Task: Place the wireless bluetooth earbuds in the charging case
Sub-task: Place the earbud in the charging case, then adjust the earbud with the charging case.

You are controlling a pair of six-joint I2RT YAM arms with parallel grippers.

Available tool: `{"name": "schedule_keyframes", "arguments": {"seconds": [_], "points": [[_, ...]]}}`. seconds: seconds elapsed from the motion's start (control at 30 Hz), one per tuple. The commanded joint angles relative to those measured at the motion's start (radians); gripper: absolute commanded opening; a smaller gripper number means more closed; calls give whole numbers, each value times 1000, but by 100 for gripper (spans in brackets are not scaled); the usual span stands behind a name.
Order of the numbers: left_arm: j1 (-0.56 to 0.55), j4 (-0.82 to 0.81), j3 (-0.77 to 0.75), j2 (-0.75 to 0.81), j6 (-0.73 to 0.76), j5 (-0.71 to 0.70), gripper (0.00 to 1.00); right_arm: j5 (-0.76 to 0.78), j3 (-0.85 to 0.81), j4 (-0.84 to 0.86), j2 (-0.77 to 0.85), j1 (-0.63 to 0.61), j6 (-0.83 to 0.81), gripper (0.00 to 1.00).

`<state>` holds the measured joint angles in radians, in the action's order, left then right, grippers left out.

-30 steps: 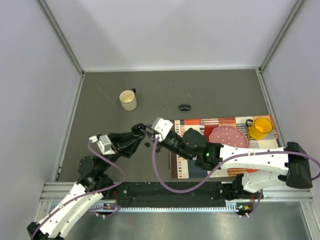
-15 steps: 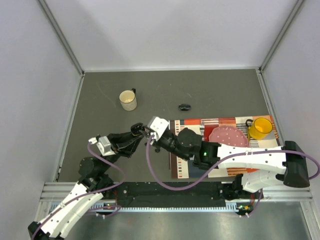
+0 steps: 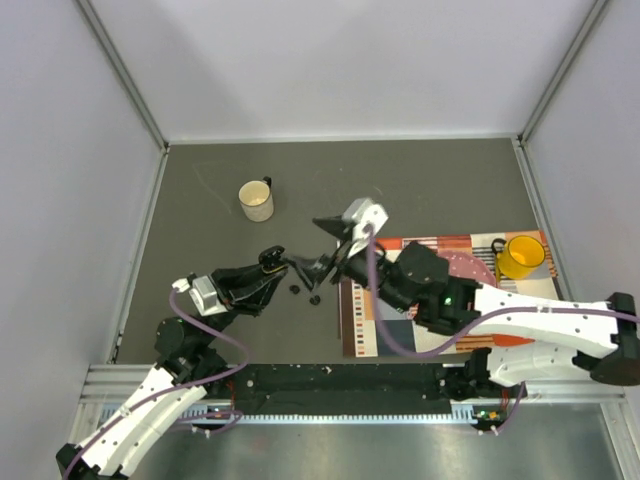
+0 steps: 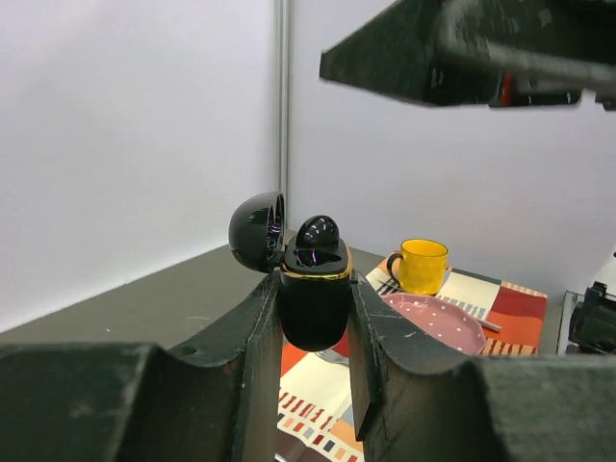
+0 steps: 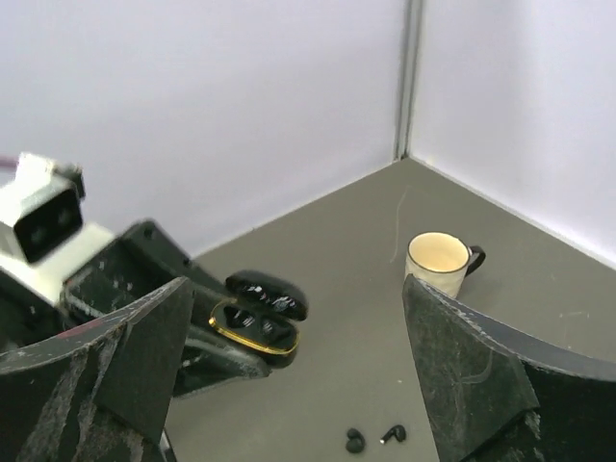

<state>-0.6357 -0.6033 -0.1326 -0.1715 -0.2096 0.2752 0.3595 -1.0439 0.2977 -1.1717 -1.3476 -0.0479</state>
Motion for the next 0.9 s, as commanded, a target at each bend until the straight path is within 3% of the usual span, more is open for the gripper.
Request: {"name": "schedule_keyframes", "arguments": {"seconds": [0.0, 0.07, 0.2, 0.4, 0.5, 0.77, 0.87], "points": [[1, -55, -13, 15, 6, 16, 0, 3, -94, -133, 83, 126, 305, 89], [1, -53, -18, 15, 7, 25, 0, -140, -116, -211, 83, 209, 490, 89], [1, -55, -24, 15, 10, 36, 0, -396, -111, -287, 63, 358, 672, 82], [1, -61, -38, 1, 32, 65, 0, -680, -85, -281, -12, 413, 859, 80], [1, -72, -39, -8, 33, 67, 0, -798, -26, -172, -35, 421, 953, 79], [1, -92, -44, -23, 39, 59, 0, -959, 65, 67, -100, 432, 1149, 76], [1, -96, -44, -31, 39, 61, 0, -976, 70, 86, -117, 432, 1166, 75]]}}
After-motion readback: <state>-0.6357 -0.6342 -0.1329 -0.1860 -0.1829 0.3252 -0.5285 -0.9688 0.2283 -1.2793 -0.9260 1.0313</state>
